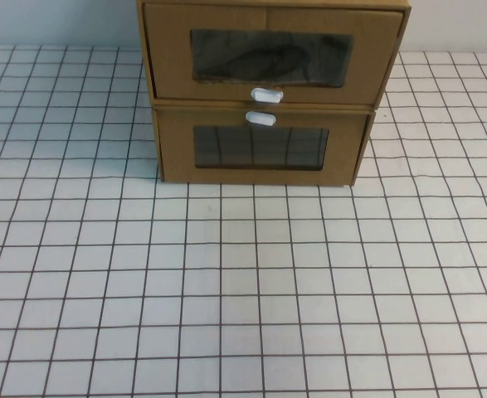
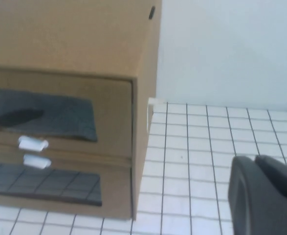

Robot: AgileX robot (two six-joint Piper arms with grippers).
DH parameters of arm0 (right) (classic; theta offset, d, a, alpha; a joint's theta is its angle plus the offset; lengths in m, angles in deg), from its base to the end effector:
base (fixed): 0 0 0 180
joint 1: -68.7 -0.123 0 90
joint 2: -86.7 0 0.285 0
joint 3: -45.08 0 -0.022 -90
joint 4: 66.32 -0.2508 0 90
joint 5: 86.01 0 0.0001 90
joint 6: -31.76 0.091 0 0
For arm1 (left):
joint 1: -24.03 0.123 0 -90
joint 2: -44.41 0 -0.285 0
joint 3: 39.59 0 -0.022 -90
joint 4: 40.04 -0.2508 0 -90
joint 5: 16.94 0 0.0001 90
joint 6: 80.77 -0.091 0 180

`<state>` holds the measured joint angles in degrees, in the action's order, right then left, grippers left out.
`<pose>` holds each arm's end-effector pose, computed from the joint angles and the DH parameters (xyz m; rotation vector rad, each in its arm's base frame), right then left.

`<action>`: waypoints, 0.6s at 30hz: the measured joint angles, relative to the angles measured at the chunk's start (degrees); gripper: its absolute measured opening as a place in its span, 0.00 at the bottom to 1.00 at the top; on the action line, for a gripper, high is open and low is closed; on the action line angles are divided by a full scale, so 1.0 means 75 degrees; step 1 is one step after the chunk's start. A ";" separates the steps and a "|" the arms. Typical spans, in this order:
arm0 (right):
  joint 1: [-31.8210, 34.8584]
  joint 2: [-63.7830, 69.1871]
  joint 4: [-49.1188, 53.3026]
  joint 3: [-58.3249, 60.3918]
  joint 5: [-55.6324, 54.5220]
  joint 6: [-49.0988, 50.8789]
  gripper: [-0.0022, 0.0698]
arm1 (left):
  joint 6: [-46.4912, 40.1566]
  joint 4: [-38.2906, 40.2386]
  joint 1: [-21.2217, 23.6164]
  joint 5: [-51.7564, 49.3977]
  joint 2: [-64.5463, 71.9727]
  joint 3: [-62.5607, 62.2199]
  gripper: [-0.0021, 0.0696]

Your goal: Close the shoe box

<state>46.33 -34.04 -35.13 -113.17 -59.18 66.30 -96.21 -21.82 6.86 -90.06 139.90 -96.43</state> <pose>0.1785 0.0504 0.4068 -0.0904 1.8150 0.1380 0.2287 -0.0992 0.5852 0.6494 1.8249 -0.3775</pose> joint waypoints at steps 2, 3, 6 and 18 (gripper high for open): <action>0.0000 -0.0617 -0.0133 0.0606 -0.0064 0.0000 0.01 | 0.0037 0.0000 -0.0043 0.0000 -0.0527 0.0245 0.03; 0.0000 -0.0974 -0.0211 0.0908 -0.0098 0.0000 0.01 | 0.0050 0.0000 -0.0044 0.0000 -0.0805 0.0447 0.03; 0.0000 -0.1938 -0.0549 0.1741 -0.0131 0.0000 0.01 | 0.0069 0.0014 -0.0056 0.0000 -0.1655 0.1330 0.03; 0.0000 -0.4308 -0.1288 0.4640 -0.0632 -0.0189 0.01 | 0.0012 0.0026 -0.0056 0.3342 -0.6159 0.8869 0.03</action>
<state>46.33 -66.35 -44.79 -78.37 -63.92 64.88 -96.12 -21.63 6.44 -65.00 93.71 -29.91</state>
